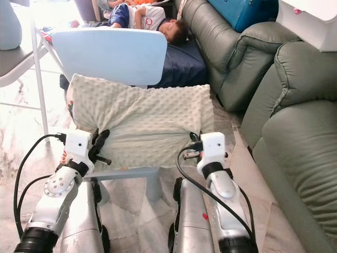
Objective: Move the pillow to the sofa
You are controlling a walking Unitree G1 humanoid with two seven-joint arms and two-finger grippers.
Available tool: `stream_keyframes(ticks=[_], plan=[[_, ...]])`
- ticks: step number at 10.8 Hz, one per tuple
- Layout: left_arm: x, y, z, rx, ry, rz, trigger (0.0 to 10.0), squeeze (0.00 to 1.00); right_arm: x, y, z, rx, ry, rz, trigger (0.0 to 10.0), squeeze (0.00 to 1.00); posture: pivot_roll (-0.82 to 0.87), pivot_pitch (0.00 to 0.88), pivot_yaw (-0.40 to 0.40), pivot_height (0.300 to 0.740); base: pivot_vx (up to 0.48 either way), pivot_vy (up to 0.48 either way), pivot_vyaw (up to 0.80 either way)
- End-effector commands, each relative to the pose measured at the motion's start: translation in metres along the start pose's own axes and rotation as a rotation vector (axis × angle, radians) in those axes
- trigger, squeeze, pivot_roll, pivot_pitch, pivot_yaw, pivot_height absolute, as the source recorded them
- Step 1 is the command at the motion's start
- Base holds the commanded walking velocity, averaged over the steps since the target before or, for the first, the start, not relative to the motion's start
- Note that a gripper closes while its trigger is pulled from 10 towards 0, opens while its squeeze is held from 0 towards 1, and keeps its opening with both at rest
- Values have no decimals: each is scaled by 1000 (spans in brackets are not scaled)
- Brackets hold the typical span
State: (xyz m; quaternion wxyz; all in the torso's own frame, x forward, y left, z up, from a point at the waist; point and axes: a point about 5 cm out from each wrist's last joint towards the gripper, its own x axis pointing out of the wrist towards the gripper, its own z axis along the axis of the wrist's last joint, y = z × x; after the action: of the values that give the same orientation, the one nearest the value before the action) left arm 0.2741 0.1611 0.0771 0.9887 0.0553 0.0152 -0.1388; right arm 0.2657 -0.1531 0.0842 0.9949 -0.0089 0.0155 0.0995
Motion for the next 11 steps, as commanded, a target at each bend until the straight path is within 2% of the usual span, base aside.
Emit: stream_keyframes(ticks=[1,8,10,11], plan=[[-9,24,-2,17,23,111,10000,0,-7,-30,11,-4,-40,-129,10000,0,-13,0,-58,502,0,0,0],[-2,20,-1,19,33,134,10000,0,-7,-28,11,38,-17,-112,10000,0,-25,0,-48,629,0,0,0],[-1,20,-3,29,51,152,10000,0,-5,-22,10,51,-10,-76,10000,0,-25,0,-47,661,0,0,0],[-1,21,-4,24,56,151,10000,0,-6,-17,11,54,-18,-53,10000,0,-26,0,-46,661,0,0,0]])
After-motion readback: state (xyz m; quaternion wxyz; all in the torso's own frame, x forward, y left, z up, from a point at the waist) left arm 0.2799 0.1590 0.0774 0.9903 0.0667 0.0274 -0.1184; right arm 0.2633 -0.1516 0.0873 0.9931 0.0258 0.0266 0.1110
